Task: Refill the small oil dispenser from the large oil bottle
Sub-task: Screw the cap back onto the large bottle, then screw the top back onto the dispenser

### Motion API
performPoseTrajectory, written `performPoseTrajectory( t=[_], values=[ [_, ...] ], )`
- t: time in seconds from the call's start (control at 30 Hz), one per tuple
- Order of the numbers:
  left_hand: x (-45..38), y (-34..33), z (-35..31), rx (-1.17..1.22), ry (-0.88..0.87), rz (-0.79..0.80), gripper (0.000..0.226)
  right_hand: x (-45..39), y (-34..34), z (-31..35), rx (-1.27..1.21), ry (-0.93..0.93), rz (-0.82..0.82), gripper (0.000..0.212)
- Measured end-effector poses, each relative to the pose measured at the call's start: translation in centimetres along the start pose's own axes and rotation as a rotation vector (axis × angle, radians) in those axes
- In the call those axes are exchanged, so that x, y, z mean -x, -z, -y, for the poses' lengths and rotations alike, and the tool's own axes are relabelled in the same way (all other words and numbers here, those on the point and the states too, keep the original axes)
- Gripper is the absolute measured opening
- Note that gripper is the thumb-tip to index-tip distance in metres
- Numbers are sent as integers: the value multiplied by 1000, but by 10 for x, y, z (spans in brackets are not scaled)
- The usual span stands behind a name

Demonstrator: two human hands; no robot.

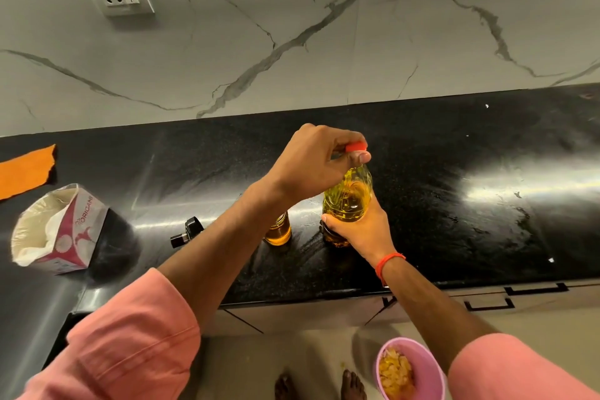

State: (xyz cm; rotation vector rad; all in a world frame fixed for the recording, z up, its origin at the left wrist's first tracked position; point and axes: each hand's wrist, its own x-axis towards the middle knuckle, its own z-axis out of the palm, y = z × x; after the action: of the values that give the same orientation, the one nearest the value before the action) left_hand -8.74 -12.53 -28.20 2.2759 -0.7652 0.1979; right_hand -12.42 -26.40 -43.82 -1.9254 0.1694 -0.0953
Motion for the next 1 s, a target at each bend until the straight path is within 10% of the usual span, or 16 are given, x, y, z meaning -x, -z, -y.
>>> performPoseTrajectory(
  t=[0.37, 0.67, 1.0],
  values=[
    [9, 5, 2, 82, 79, 95, 52, -4, -1, -2, 14, 17, -6, 79],
    [99, 38, 80, 279, 396, -284, 48, 4, 1, -24, -18, 133, -2, 109],
    [223, 74, 209, -59, 841, -37, 85, 68, -14, -32, 5, 83, -115, 51]
  ],
)
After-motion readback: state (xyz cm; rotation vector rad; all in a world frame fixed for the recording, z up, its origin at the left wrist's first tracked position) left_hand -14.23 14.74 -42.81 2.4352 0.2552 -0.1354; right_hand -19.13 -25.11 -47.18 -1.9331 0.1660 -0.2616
